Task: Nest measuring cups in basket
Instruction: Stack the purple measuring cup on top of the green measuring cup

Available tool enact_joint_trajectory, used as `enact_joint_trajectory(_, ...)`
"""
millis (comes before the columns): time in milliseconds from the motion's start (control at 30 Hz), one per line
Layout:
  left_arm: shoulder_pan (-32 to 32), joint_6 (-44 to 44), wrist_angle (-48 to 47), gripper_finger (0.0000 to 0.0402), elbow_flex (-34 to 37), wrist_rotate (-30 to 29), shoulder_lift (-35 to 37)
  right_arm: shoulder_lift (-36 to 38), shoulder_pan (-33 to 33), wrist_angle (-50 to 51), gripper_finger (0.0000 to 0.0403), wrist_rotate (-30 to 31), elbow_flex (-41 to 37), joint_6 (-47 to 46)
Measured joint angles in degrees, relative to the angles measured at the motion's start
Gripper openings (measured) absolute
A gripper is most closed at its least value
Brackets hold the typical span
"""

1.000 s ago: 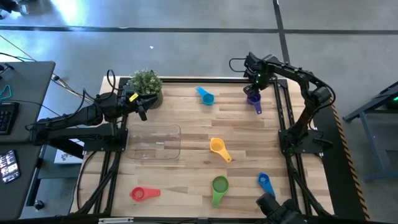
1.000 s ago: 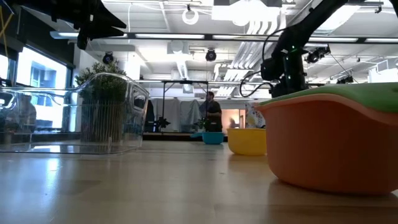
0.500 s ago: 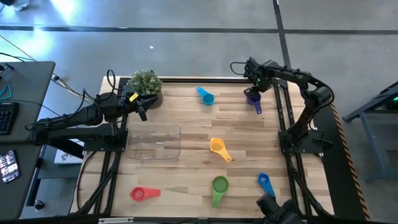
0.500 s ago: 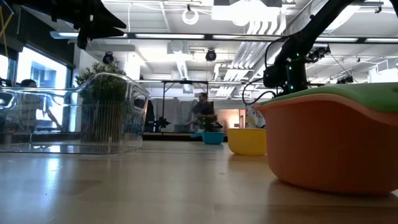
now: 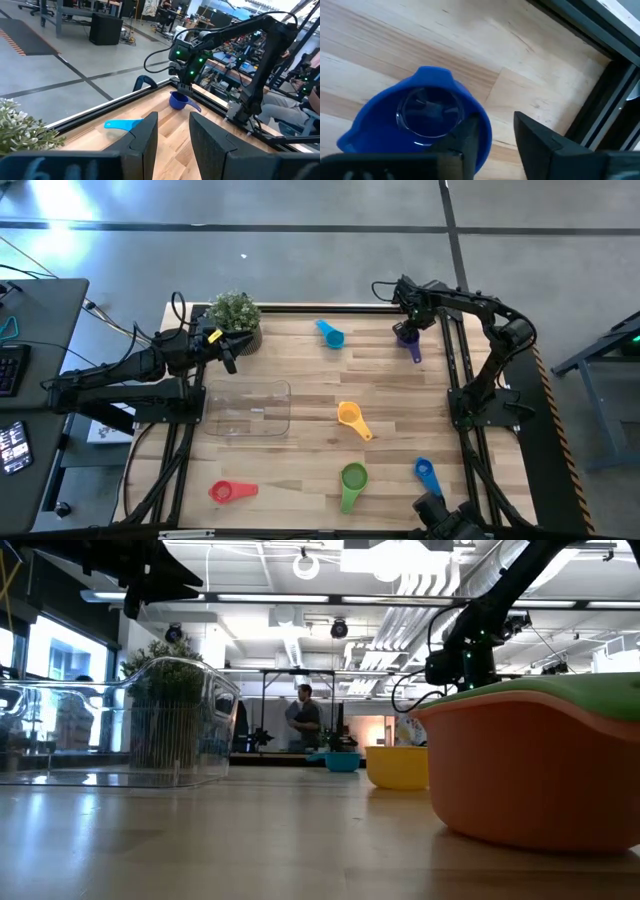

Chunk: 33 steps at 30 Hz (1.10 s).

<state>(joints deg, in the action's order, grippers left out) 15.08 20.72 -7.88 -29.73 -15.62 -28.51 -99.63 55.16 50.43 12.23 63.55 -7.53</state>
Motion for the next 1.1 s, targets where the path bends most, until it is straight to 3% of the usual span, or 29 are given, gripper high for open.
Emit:
enact_joint_trajectory(367,-0.01,-0.84,0.00,0.0104,0.00,0.00,0.00,0.00,0.00,0.04,0.0008,-0.44,0.02,-0.13)
enact_joint_trajectory(800,-0.01,-0.87,0.00,0.0104,0.00,-0.04,0.00,0.58,-1.32,8.28,0.0002,-1.36,2.15,-4.51)
enact_joint_trajectory(1100,0.01,-0.87,0.00,0.0104,0.00,-0.22,0.02,10.78,-6.33,11.66,0.0001,-5.14,2.93,-11.51)
